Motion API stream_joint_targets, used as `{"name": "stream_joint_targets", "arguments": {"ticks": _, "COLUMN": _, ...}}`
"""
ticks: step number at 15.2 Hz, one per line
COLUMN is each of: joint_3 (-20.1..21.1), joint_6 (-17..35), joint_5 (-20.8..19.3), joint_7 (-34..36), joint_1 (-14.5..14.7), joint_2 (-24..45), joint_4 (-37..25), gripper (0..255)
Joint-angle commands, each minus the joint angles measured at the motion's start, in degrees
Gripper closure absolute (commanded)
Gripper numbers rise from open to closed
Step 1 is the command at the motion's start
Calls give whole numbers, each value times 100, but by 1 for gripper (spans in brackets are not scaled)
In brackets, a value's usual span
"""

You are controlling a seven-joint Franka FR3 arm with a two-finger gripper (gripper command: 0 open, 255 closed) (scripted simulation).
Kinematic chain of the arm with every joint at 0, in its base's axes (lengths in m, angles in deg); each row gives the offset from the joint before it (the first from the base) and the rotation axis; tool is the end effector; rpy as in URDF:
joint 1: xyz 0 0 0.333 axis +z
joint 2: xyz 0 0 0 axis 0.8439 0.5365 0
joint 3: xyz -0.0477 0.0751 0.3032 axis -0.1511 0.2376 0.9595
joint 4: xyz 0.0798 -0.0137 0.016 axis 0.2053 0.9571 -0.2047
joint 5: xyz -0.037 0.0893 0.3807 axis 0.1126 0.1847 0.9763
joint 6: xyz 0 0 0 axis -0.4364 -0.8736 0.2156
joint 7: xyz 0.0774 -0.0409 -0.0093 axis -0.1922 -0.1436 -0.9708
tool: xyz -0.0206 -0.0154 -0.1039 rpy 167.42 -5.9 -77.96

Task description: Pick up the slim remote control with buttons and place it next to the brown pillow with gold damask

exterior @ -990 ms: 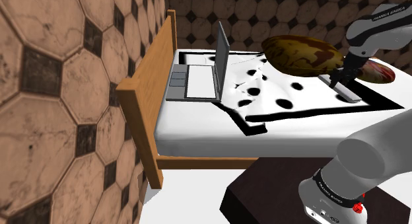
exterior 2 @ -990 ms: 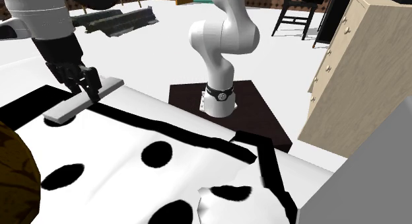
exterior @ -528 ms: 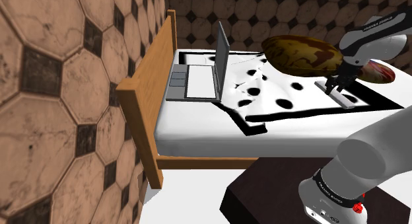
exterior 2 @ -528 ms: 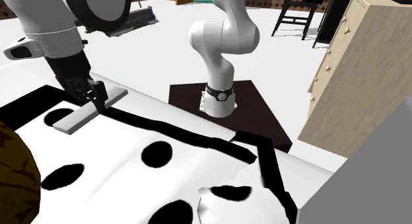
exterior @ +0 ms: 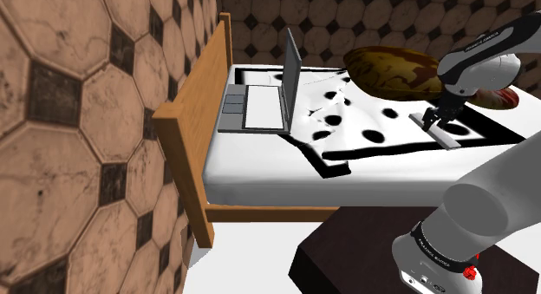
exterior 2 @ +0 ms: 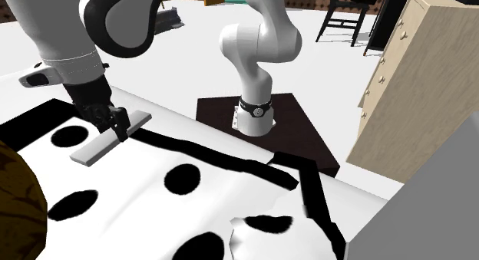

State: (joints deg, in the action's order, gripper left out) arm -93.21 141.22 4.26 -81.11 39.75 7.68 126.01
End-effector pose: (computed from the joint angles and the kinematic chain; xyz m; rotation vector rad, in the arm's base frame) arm 0.2023 -0.4201 0.3335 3.0343 -0.7371 0.0058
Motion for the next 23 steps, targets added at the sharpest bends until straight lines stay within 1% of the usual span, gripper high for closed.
{"name": "stream_joint_targets", "arguments": {"ticks": 1, "joint_3": -3, "joint_6": 29, "joint_5": 28, "joint_7": -9, "joint_1": 13, "joint_2": 31, "joint_4": 0, "gripper": 255}}
{"name": "stream_joint_targets", "arguments": {"ticks": 6, "joint_3": -3, "joint_6": 29, "joint_5": 28, "joint_7": -9, "joint_1": 13, "joint_2": 31, "joint_4": 0, "gripper": 255}}
{"name": "stream_joint_targets", "arguments": {"ticks": 7, "joint_3": -3, "joint_6": 30, "joint_5": 28, "joint_7": -9, "joint_1": 13, "joint_2": 31, "joint_4": 0, "gripper": 0}}
{"name": "stream_joint_targets", "arguments": {"ticks": 12, "joint_3": -3, "joint_6": 29, "joint_5": 28, "joint_7": -9, "joint_1": 13, "joint_2": 31, "joint_4": 0, "gripper": 0}}
{"name": "stream_joint_targets", "arguments": {"ticks": 14, "joint_3": 131, "joint_6": -428, "joint_5": -236, "joint_7": 197, "joint_1": -69, "joint_2": -339, "joint_4": -153, "gripper": 0}}
{"name": "stream_joint_targets", "arguments": {"ticks": 16, "joint_3": 260, "joint_6": -831, "joint_5": -386, "joint_7": 324, "joint_1": -130, "joint_2": -617, "joint_4": -316, "gripper": 0}}
{"name": "stream_joint_targets", "arguments": {"ticks": 23, "joint_3": 264, "joint_6": -831, "joint_5": -384, "joint_7": 322, "joint_1": -134, "joint_2": -616, "joint_4": -316, "gripper": 0}}
